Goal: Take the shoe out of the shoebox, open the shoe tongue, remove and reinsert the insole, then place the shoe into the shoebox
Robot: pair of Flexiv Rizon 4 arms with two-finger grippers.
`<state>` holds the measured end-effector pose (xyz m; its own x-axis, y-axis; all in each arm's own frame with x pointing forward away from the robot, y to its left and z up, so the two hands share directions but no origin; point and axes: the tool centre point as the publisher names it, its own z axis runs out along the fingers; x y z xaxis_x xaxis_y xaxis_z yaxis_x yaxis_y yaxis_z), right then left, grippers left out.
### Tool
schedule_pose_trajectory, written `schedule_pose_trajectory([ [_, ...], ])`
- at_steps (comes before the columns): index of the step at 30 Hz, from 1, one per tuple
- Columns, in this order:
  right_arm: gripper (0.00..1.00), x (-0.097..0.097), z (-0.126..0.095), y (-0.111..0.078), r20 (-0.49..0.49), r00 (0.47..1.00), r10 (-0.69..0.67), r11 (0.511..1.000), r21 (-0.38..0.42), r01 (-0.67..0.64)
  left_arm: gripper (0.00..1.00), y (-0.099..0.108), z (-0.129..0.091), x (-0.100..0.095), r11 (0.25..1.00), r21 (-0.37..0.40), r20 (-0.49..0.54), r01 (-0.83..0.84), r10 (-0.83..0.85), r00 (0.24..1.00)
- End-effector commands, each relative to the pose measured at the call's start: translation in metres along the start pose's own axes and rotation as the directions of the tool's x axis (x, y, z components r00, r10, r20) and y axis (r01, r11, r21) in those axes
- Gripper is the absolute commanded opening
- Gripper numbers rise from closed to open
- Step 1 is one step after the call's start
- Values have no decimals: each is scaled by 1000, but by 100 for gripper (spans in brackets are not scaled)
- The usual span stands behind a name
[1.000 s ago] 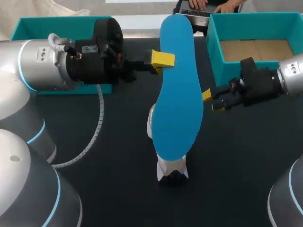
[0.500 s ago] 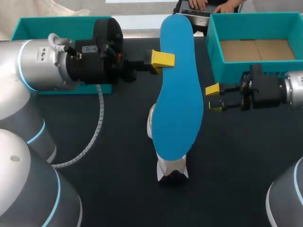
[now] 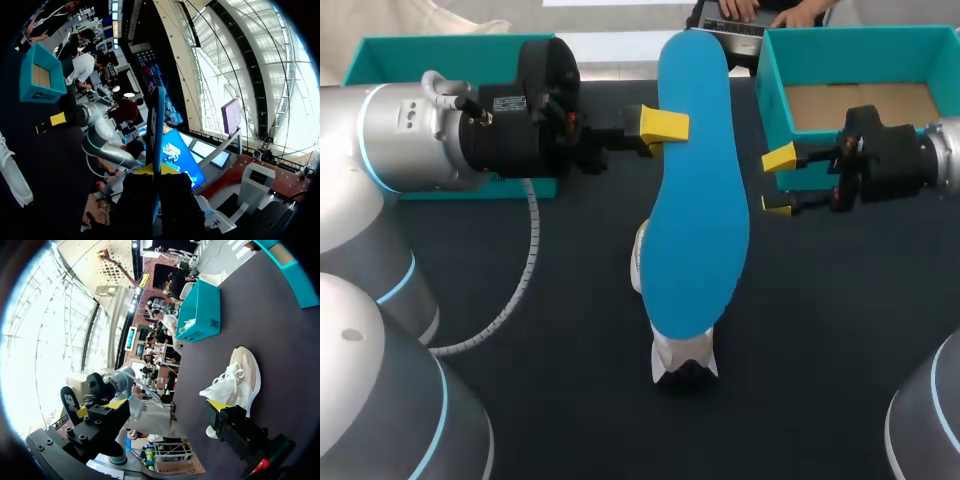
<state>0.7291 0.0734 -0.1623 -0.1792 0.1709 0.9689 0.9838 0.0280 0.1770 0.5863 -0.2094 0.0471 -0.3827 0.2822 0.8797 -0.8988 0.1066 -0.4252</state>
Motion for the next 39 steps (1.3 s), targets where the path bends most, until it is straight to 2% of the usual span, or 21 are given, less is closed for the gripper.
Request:
schedule_pose_trajectory([
  [1, 100, 5, -10, -3, 11, 1000, 4, 1000, 2, -4, 0, 1, 0, -1, 1000, 2, -2, -1, 1, 1000],
  [10, 100, 7, -29, -15, 41, 997, 73, 997, -8, -72, 0, 1, 0, -1, 1000, 2, -2, -1, 1, 1000],
  [23, 100, 6, -31, -16, 44, 996, 78, 997, -20, -77, 0, 1, 0, -1, 1000, 2, -2, -1, 1, 1000],
  [25, 100, 6, -31, -16, 44, 996, 78, 997, -20, -77, 0, -4, -4, -5, 992, -8, -20, -126, 126, 992],
  [26, 100, 6, -31, -16, 44, 996, 78, 997, -20, -77, 0, -8, -8, -11, 949, -30, 1, -315, 315, 949],
  [28, 100, 6, -31, -16, 44, 996, 78, 997, -20, -77, 0, -12, -11, -15, 891, -48, -21, -452, 451, 892],
  [30, 100, 6, -31, -16, 44, 996, 78, 997, -20, -77, 0, -17, -13, -18, 779, -75, -42, -622, 621, 783],
  [32, 100, 6, -31, -16, 44, 996, 78, 997, -20, -77, 0, -22, -13, -19, 696, -84, -67, -713, 710, 701],
  [34, 100, 6, -31, -16, 44, 996, 78, 997, -20, -77, 0, -24, -12, -22, 611, -126, -78, -782, 780, 621],
  [35, 100, 6, -31, -16, 44, 996, 78, 997, -20, -77, 0, -26, -11, -23, 543, -145, -86, -827, 826, 557],
  [38, 100, 6, -31, -16, 44, 996, 78, 997, -20, -77, 0, -26, -10, -21, 425, -176, -112, -888, 888, 447],
  [39, 100, 6, -31, -16, 44, 996, 78, 997, -20, -77, 0, -26, -10, -21, 412, -171, -121, -895, 893, 434],
])
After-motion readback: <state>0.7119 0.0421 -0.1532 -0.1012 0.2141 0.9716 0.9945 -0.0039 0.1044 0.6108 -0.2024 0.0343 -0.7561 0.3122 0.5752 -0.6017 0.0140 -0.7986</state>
